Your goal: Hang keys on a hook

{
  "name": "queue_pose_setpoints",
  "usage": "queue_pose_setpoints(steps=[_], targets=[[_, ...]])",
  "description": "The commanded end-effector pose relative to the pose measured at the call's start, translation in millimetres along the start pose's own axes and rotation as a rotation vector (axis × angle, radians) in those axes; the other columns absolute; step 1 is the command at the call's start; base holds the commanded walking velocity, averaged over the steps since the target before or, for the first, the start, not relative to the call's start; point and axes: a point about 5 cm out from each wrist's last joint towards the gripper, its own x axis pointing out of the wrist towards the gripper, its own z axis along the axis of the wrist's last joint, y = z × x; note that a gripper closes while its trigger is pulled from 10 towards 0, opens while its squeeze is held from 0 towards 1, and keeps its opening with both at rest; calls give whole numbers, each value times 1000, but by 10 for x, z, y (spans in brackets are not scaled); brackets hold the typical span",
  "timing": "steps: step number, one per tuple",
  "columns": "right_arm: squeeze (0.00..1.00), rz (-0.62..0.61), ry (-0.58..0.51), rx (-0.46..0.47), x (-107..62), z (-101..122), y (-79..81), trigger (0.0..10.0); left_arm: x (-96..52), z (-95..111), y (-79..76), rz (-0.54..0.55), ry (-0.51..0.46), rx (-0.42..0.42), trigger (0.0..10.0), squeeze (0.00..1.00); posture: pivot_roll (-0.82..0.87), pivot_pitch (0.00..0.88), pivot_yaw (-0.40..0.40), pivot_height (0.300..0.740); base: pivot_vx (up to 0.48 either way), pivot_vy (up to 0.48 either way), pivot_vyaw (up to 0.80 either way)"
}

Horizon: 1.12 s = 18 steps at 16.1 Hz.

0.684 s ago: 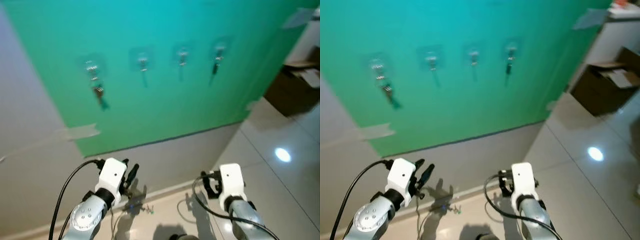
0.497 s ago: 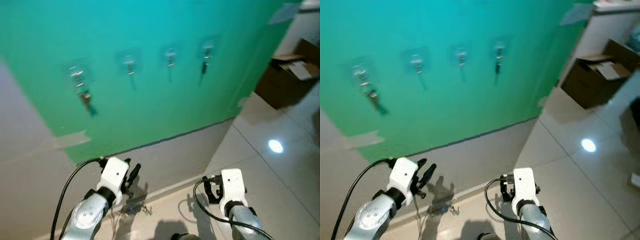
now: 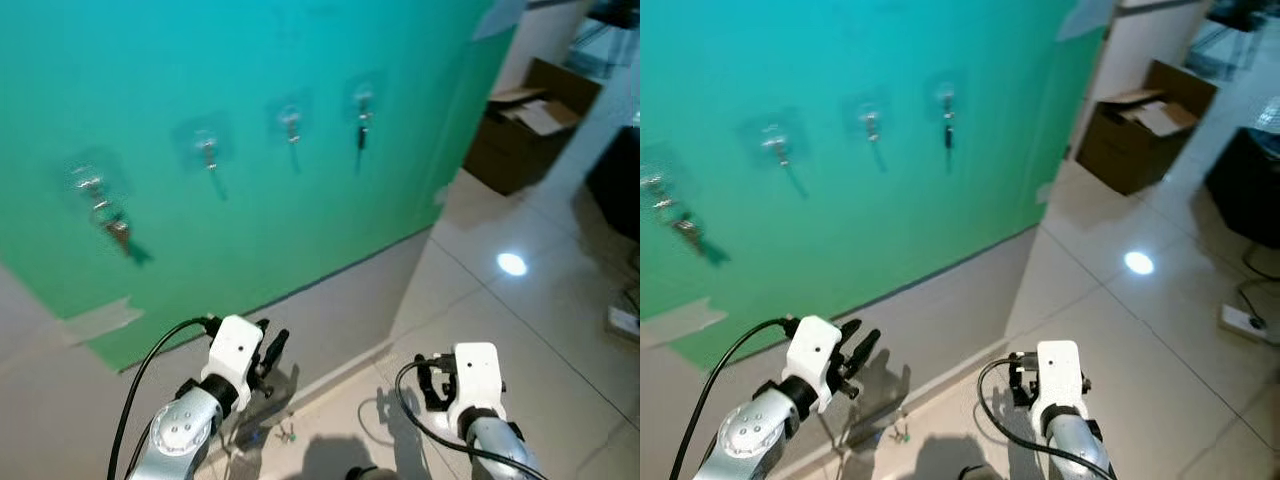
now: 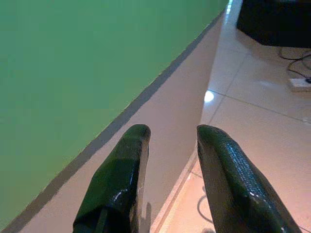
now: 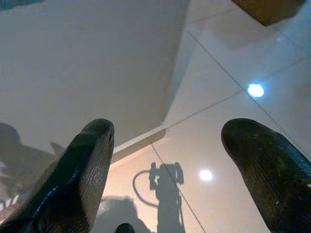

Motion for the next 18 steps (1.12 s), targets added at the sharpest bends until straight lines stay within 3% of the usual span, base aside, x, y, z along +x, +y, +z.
queue_pose_setpoints(steps=[1, 11, 18], targets=[[0, -7, -6, 10, -10, 34, -38, 10000, -9, 43, 14, 4, -14, 2, 10000, 0, -109, 44, 31, 740, 0, 0, -800], [0, 12, -24, -6, 11, 116, -31, 10000, -29, 54, -2, -5, -7, 3, 10000, 0, -102, 50, 16, 740, 0, 0, -800], [0, 20, -44, -29, 45, 185, -39, 10000, -25, 61, -1, -11, -5, -4, 10000, 0, -106, 53, 18, 740, -288, 0, -800]])
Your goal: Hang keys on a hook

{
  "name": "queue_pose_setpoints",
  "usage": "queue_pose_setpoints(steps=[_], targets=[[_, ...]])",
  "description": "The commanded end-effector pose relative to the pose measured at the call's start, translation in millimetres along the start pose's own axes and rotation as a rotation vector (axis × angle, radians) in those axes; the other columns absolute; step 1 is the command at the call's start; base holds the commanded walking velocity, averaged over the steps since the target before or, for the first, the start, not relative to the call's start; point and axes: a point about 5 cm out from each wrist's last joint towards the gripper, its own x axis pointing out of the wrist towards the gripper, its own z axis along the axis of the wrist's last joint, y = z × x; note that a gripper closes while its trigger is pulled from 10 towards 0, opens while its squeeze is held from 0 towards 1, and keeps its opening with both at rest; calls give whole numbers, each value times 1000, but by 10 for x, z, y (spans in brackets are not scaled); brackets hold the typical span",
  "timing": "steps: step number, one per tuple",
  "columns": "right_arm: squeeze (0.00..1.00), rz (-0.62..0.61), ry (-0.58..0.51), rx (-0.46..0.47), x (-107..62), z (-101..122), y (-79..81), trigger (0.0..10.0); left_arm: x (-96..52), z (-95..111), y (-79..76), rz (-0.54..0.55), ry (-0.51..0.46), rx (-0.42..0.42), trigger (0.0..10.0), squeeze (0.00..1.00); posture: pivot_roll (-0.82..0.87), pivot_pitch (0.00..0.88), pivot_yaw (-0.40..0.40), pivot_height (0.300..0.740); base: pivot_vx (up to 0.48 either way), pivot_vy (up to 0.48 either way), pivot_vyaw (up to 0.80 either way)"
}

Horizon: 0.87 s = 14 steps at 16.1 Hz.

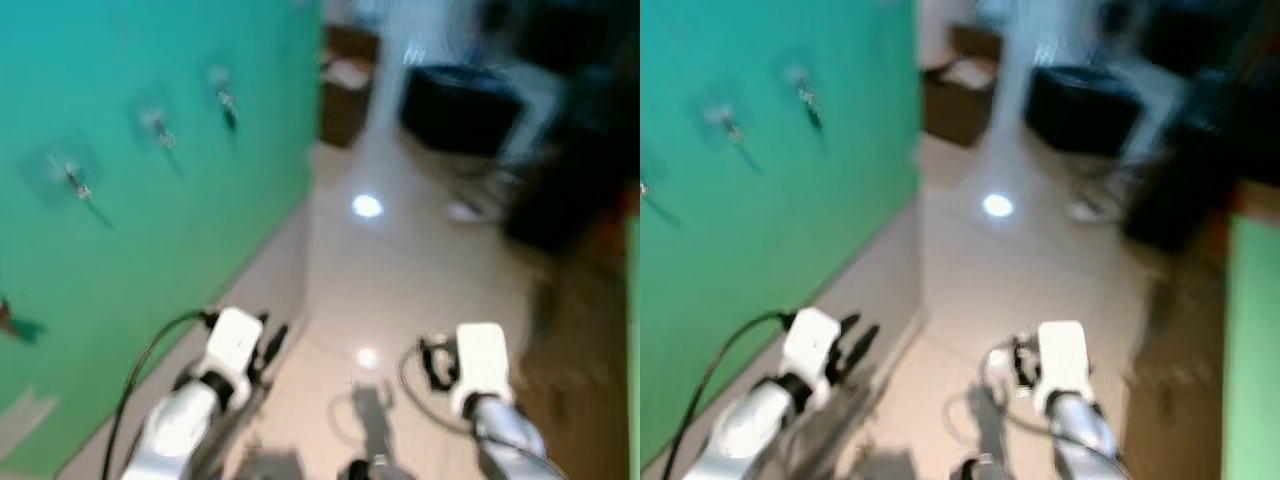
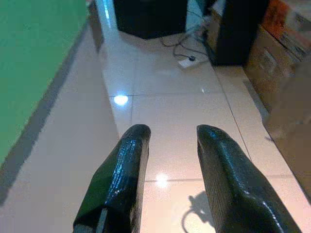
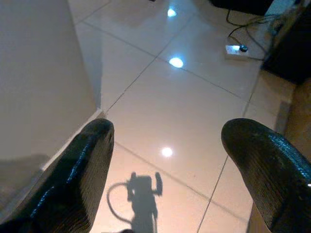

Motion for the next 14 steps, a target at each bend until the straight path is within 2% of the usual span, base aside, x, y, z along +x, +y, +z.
queue_pose_setpoints(steps=[1, 8, 10, 11, 14], targets=[[0, -13, 1, -17, -9, 1, -68, 10000, 10, -4, -38, -10, -1, -19, 10000, 0, -105, 50, 16, 740, -307, 0, -800], [0, 2, -28, -38, 22, 54, -67, 10000, 42, 72, -6, 22, -54, -54, 10000, 0, -99, 29, 2, 740, -309, 0, -800], [0, 3, -74, -49, 32, 120, -62, 10000, 53, 86, 5, 42, -64, -66, 10000, 0, -101, 29, 3, 740, 0, 0, -800], [0, -18, -142, -94, 47, 215, -69, 10000, 67, 105, 15, 56, -83, -81, 10000, 0, -101, 28, 3, 740, 0, 0, 0], [0, 15, -283, -123, 59, 443, -10, 10000, 95, 189, 34, 69, -140, -75, 10000, 0, -103, 28, -3, 740, 0, 0, 0]])
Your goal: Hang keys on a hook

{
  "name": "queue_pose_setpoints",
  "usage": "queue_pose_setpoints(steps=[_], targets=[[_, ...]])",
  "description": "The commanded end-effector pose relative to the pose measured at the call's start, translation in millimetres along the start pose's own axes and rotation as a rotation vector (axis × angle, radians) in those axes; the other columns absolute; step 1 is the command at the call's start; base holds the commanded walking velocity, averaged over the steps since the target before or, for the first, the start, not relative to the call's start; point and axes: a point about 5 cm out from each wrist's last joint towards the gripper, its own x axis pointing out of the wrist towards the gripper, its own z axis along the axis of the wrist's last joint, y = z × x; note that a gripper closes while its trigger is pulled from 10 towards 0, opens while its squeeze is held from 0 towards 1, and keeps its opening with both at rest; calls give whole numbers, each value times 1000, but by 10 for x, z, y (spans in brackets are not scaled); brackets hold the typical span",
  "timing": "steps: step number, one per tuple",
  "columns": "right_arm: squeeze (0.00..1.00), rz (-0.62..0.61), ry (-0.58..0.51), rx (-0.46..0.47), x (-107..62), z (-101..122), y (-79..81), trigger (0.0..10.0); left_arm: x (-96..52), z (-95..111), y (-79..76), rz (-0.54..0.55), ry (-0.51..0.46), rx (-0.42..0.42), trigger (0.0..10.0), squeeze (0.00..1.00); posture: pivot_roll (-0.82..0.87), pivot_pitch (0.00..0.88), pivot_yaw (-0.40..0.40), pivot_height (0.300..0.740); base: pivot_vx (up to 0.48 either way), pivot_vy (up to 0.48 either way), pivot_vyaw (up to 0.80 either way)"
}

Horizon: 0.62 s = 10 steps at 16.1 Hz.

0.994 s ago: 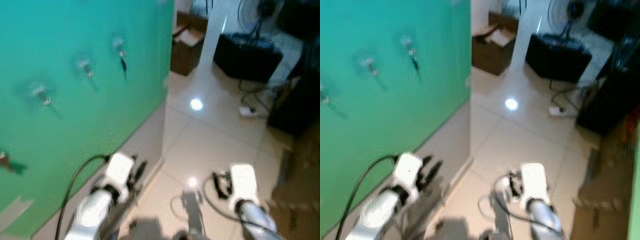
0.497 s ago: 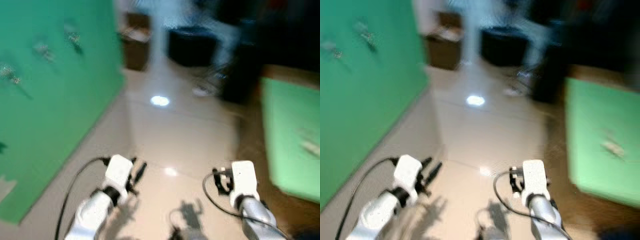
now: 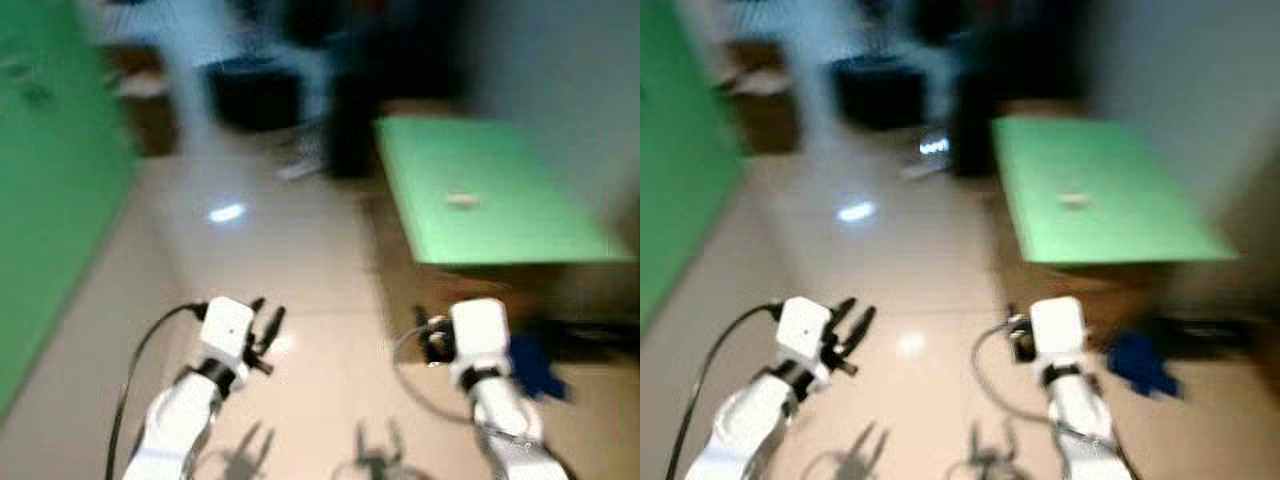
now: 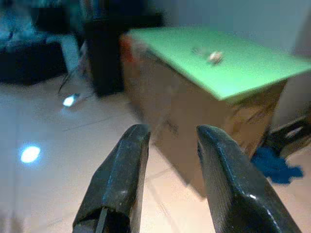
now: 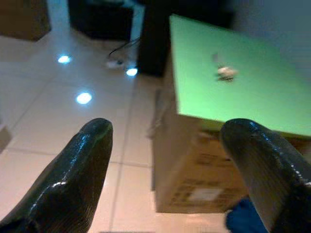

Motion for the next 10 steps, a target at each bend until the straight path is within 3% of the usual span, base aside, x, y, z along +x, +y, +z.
queue_pose_setpoints(steps=[1, 3, 7, 8, 10], targets=[[0, 14, -79, -25, 59, 163, -7, 10000, -1, 43, 8, 23, -29, 0, 10000, 0, -103, 28, -6, 740, 0, -480, 0], [0, 20, -101, -27, 76, 191, -4, 10000, 10, 52, 20, 37, -31, 22, 10000, 0, -102, 28, -9, 740, 0, -480, 0], [0, 32, -192, -85, 99, 290, -9, 10000, -11, 108, 158, 211, -91, 58, 10000, 0, -98, 30, -13, 740, 0, -480, 0], [0, 27, -198, -76, 100, 288, -33, 10000, -79, 111, 238, 292, -113, 36, 10000, 0, -88, 31, -22, 740, 0, -480, 0], [0, 31, -190, -64, 99, 251, -52, 10000, -175, 98, 259, 273, -120, 30, 10000, 0, -81, 35, -29, 740, 0, -480, 0]])
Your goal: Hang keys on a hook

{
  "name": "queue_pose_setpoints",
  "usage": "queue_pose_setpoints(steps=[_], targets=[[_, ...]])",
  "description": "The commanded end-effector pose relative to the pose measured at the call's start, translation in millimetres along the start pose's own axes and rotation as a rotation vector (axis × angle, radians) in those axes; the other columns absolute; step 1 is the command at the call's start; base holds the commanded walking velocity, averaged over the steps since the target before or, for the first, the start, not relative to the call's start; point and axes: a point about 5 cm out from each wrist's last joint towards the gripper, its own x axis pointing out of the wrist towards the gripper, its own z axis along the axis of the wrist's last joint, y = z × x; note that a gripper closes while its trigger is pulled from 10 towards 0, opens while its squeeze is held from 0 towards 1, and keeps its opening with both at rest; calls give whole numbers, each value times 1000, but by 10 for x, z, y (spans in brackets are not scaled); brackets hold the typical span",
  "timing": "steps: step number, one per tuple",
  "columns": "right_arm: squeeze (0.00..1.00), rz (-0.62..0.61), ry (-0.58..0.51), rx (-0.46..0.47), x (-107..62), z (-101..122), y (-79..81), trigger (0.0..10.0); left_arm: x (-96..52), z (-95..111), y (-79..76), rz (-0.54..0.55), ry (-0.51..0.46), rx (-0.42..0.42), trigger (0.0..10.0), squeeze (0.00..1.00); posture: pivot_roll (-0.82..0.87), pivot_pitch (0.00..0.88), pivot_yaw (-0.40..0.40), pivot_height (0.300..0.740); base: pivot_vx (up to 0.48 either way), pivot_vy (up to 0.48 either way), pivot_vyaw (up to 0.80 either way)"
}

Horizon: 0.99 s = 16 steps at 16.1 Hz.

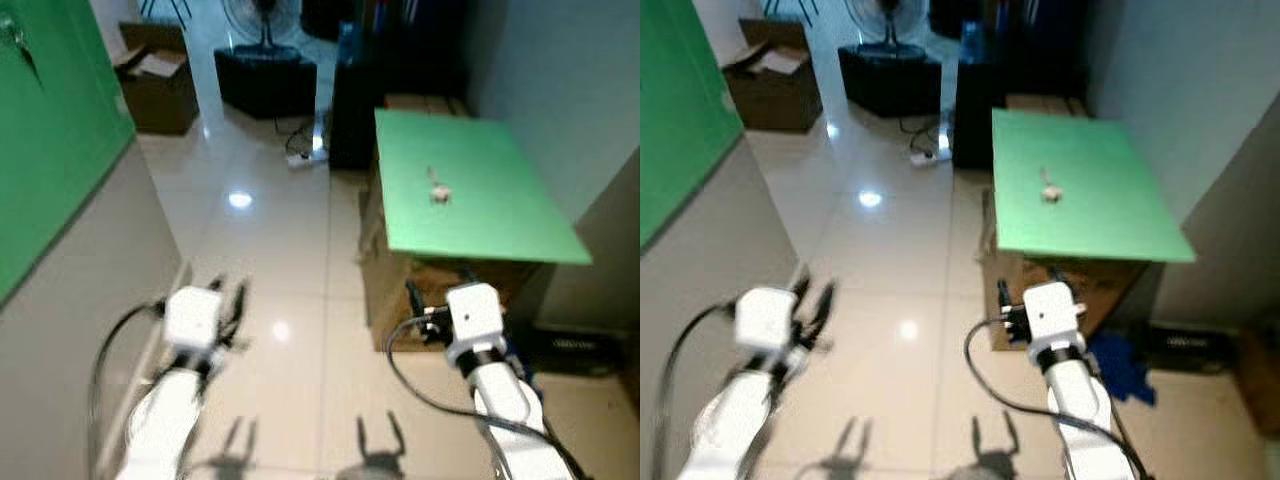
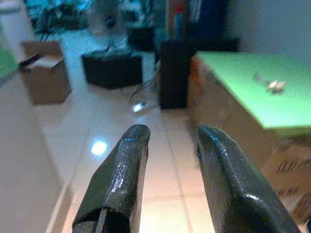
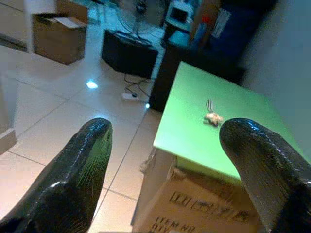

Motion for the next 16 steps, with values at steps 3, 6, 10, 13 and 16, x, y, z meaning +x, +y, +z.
queue_pose_setpoints(steps=[3, 6, 10, 13, 16], targets=[[0, -2, -16, 5, 22, 4, -36, 10000, 18, 101, 84, 15, -45, 5, 10000, 0, -79, 36, -26, 740, 0, 0, 0], [0, -18, -26, 20, 30, 16, -35, 10000, 120, 123, 213, 76, -25, 24, 10000, 0, -84, 34, -19, 740, 0, 0, 0], [0, -79, 7, 73, 22, -13, -116, 10000, 285, 337, 114, -3, -132, 105, 10000, 0, -101, 33, -8, 740, 0, 0, 0], [0, -80, -26, 74, 6, 26, -139, 10000, 352, 384, 95, -59, -151, 76, 10000, 0, -108, 30, 3, 740, 0, 0, -800], [0, -80, -48, 84, -6, 70, -157, 10000, 352, 367, 54, -86, -148, 65, 10000, 0, -110, 29, 7, 740, 319, 0, -800]])
